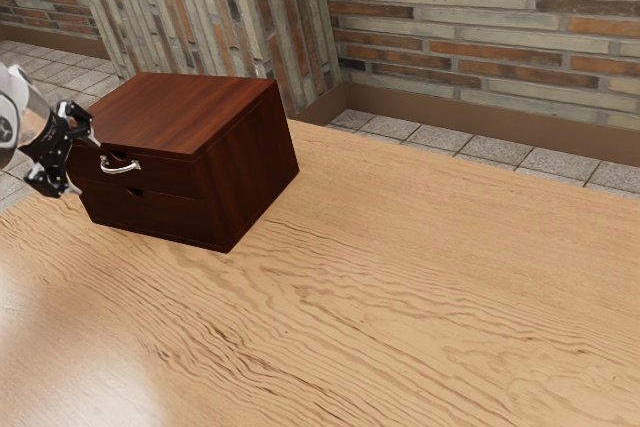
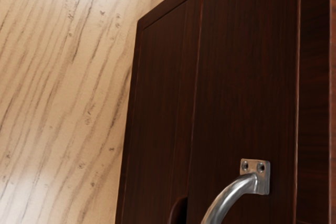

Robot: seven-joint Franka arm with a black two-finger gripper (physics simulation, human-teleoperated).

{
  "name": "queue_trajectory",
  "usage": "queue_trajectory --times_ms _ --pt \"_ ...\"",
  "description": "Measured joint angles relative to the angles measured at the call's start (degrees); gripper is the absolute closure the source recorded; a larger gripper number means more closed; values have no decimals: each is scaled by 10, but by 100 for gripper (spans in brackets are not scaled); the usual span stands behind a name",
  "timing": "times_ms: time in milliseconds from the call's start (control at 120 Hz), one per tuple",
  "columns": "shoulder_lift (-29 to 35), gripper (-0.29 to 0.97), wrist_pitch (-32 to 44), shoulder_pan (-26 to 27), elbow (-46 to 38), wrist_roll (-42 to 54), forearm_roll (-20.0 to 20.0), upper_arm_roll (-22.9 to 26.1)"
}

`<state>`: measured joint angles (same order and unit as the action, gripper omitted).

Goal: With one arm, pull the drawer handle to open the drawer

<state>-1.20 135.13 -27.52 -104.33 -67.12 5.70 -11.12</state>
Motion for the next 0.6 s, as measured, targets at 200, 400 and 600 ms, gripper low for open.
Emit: queue_trajectory --times_ms 200,400,600 --pt "11 5 19 0 -20 -13 0 3" --pt "10 6 28 1 -24 -23 0 3" --pt "5 6 33 2 -32 -30 0 4"
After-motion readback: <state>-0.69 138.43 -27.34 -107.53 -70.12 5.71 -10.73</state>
